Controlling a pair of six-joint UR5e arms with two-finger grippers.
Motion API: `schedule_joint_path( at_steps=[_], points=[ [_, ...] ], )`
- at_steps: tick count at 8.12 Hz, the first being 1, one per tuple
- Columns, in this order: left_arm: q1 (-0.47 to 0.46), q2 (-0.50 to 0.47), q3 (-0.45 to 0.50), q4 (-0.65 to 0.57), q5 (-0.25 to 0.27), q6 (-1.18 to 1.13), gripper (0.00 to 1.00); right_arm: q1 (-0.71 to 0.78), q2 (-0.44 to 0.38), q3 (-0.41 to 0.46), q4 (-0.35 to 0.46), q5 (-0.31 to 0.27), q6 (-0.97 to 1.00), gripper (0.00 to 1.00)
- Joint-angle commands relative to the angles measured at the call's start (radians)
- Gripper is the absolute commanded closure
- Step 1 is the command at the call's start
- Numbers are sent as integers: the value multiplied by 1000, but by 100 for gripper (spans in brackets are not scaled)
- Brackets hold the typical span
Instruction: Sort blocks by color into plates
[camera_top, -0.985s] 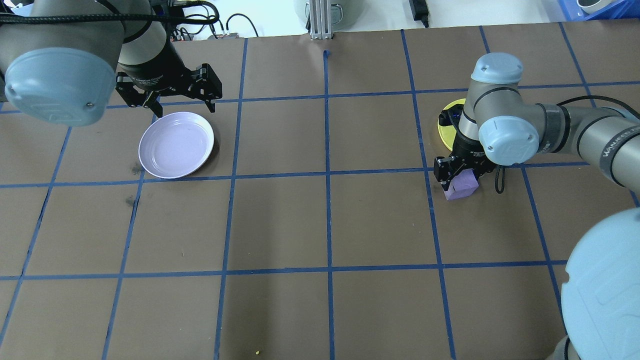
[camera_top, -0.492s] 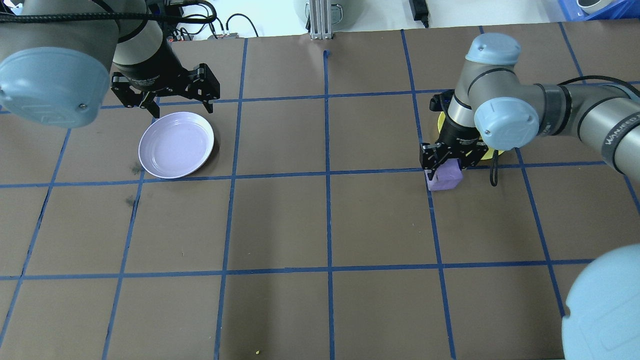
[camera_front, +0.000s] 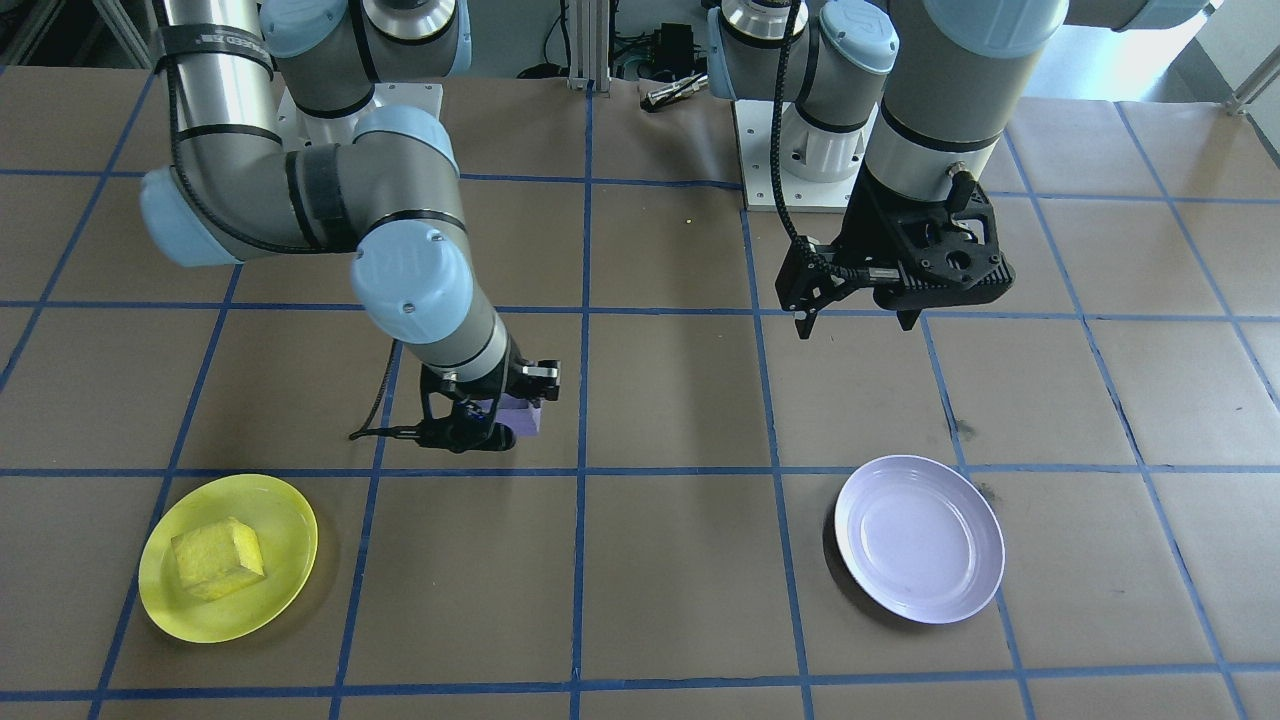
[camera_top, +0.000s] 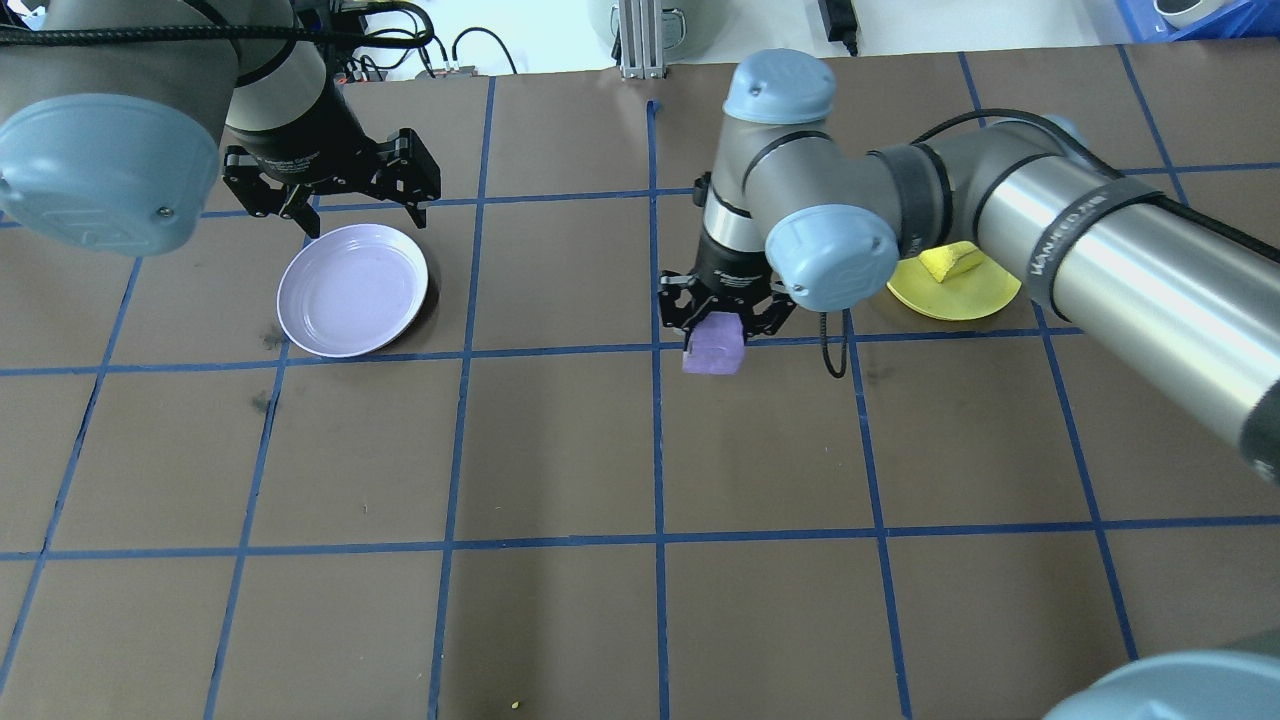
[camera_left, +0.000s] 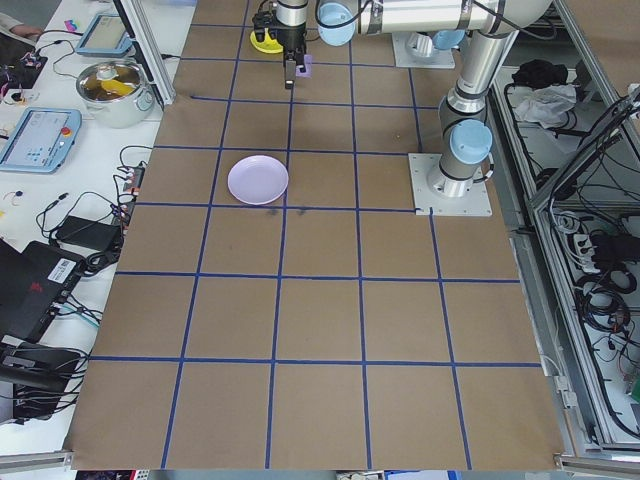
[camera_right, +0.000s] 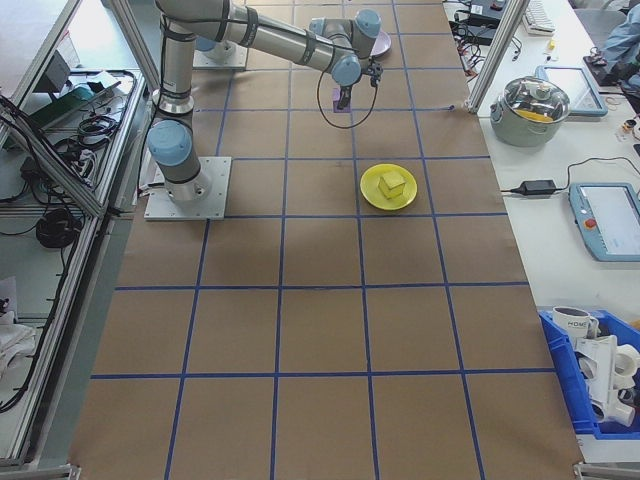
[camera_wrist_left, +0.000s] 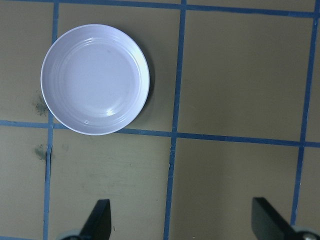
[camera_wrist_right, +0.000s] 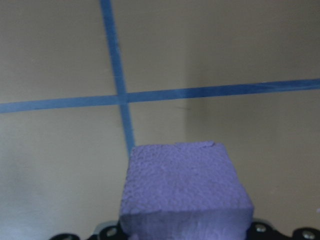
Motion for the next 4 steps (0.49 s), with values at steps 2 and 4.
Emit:
schedule_joint_path(
  at_steps=[2,4],
  points=[
    [1,-10,1,2,2,1,0,237,169,-122,-152,68,214,33],
    [1,-10,0,-1,0,1,0,250,171,-111,-173,66,214,25]
  ],
)
